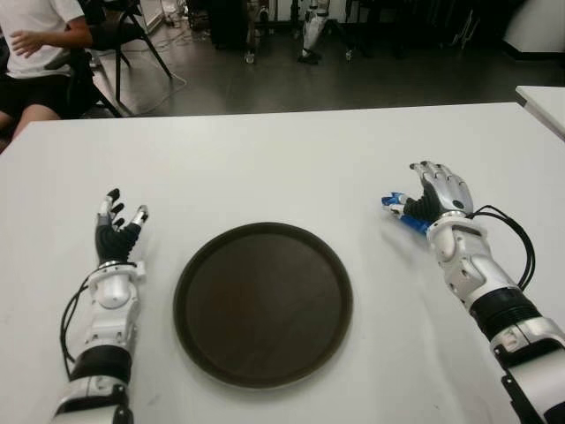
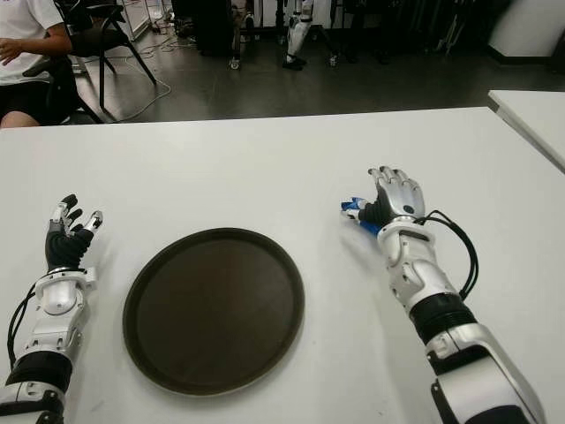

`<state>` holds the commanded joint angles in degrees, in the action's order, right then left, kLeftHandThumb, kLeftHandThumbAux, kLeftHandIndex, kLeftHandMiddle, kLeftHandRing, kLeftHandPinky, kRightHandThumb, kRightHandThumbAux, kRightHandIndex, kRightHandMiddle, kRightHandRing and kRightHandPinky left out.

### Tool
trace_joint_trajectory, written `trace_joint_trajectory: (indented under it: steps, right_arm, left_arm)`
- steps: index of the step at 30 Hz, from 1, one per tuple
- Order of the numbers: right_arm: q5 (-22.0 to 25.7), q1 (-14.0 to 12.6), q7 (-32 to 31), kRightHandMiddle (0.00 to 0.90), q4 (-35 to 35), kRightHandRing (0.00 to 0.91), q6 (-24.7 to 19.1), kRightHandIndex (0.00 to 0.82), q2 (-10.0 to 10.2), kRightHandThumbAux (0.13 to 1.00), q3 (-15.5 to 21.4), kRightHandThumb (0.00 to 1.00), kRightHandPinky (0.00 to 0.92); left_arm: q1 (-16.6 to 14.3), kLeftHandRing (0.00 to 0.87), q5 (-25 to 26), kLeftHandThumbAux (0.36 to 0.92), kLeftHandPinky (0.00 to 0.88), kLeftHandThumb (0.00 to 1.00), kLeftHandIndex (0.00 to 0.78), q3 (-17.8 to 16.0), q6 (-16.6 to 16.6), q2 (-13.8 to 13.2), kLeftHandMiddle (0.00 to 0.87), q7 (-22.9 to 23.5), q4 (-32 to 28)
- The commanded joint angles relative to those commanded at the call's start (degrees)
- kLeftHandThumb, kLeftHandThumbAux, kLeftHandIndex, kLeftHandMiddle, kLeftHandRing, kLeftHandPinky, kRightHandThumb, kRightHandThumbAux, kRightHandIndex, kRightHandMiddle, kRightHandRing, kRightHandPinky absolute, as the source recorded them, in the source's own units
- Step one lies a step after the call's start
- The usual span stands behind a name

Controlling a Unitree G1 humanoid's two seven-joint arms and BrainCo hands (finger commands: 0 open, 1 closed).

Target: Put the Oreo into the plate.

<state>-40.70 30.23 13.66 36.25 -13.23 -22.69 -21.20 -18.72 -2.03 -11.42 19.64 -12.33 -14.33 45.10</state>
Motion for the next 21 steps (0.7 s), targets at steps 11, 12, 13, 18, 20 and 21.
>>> trace_joint_trajectory:
  steps: [11,12,13,18,20,21]
  right_arm:
    - [-0.7,-1.6,-2.1,0.000,-6.3,0.000,-2.3,0.000,-1.6,0.526,0.3,0.018,0.000]
    - [-0.8,-1.8,-2.4,0.000,-6.9,0.000,-2.5,0.000,-1.8,0.523,0.3,0.011,0.000]
    - [-0.8,-1.9,-2.7,0.000,-7.4,0.000,-2.7,0.000,-1.9,0.523,0.3,0.009,0.000]
    - [-1.1,-2.3,-4.0,0.000,-8.7,0.000,-3.4,0.000,-2.2,0.499,0.3,0.001,0.000]
    - [-1.1,-2.5,-4.8,0.000,-9.4,0.000,-3.7,0.000,-2.4,0.501,0.4,0.000,0.000]
    - [-1.1,-2.6,-5.5,0.000,-9.9,0.000,-3.9,0.000,-2.6,0.503,0.4,0.000,0.000]
  left_arm:
    - [0.1,0.091,-0.2,0.630,0.040,0.258,0.064,0.1,-0.2,0.4,0.117,-0.3,-0.5]
    - [0.1,0.098,-0.2,0.630,0.042,0.258,0.066,0.1,-0.2,0.4,0.125,-0.2,-0.6]
    - [0.1,0.101,-0.2,0.630,0.043,0.258,0.067,0.1,-0.2,0.4,0.128,-0.2,-0.7]
    - [0.2,0.102,0.1,0.633,0.038,0.272,0.072,0.0,-0.3,0.6,0.136,0.2,-1.0]
    - [0.3,0.107,0.2,0.635,0.040,0.275,0.074,0.0,-0.5,0.6,0.142,0.3,-1.2]
    - [0.3,0.110,0.2,0.636,0.041,0.277,0.075,0.0,-0.5,0.6,0.145,0.3,-1.1]
